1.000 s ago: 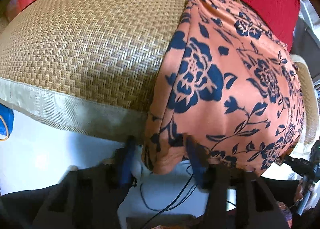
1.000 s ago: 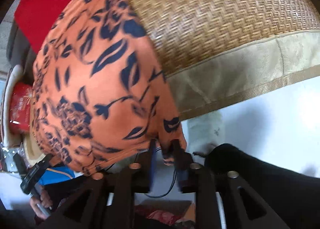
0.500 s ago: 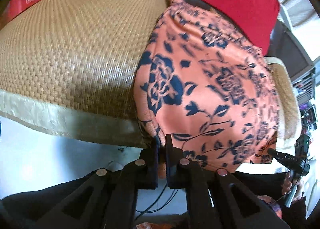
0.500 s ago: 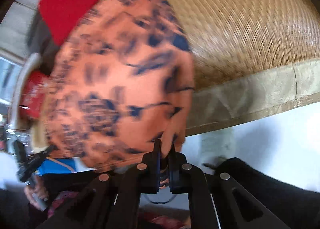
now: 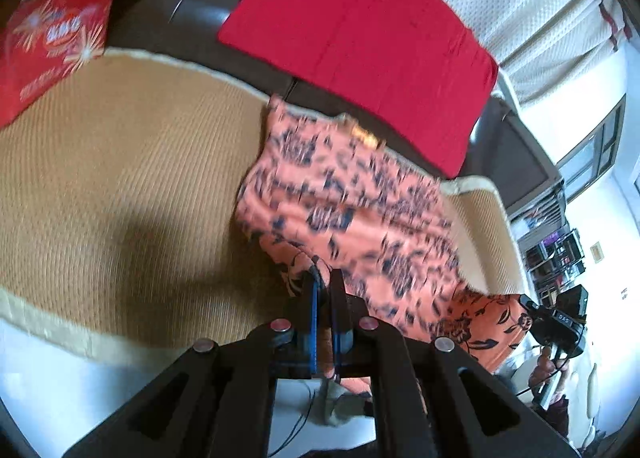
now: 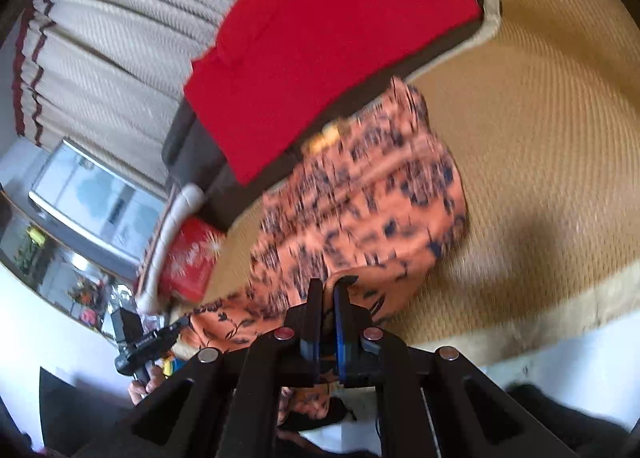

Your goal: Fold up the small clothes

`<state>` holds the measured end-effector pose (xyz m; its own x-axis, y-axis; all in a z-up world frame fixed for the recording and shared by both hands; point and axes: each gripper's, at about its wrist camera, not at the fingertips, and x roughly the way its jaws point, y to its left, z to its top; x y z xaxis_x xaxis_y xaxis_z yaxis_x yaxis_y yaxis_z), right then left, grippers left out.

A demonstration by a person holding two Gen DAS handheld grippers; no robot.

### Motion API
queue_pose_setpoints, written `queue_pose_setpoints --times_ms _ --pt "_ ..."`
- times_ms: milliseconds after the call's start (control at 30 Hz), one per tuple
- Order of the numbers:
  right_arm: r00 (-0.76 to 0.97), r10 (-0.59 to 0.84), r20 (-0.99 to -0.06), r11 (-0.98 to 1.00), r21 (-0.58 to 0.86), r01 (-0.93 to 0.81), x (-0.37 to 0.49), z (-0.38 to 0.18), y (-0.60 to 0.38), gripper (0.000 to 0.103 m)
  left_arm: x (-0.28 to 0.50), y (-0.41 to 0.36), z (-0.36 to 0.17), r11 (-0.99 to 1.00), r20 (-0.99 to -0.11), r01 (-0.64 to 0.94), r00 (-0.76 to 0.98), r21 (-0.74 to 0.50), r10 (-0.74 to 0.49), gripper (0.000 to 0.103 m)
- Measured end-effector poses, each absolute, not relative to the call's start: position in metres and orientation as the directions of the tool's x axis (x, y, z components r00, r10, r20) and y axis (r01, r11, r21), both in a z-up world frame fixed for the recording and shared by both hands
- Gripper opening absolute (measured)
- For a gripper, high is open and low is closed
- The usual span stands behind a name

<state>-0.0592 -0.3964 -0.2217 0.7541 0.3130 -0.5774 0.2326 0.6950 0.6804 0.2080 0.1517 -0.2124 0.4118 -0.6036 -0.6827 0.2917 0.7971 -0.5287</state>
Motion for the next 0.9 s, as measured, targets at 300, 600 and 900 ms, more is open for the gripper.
queue_pose_setpoints --times_ms 300,600,900 --pt "0.819 0.212 -0.534 0.647 0.704 0.292 0.042 -0.177 -0.473 0.006 0.324 0.124 -0.184 0.817 -0.694 0.257 0.435 -0.515 -0.574 0.005" --pt "0.589 0.316 -0.743 0.669 0.615 0.417 0.061 -0.24 -0.443 0.011 0.334 0.117 -0.207 0.826 -0.706 0.229 0.433 -0.516 -0.561 0.005" --pt "0.417 0.342 -0.842 0.68 0.528 0.508 -0.046 -0.333 -0.36 0.078 0.282 0.153 -0.201 0.824 -0.694 0.215 0.453 -0.525 -0.56 0.005"
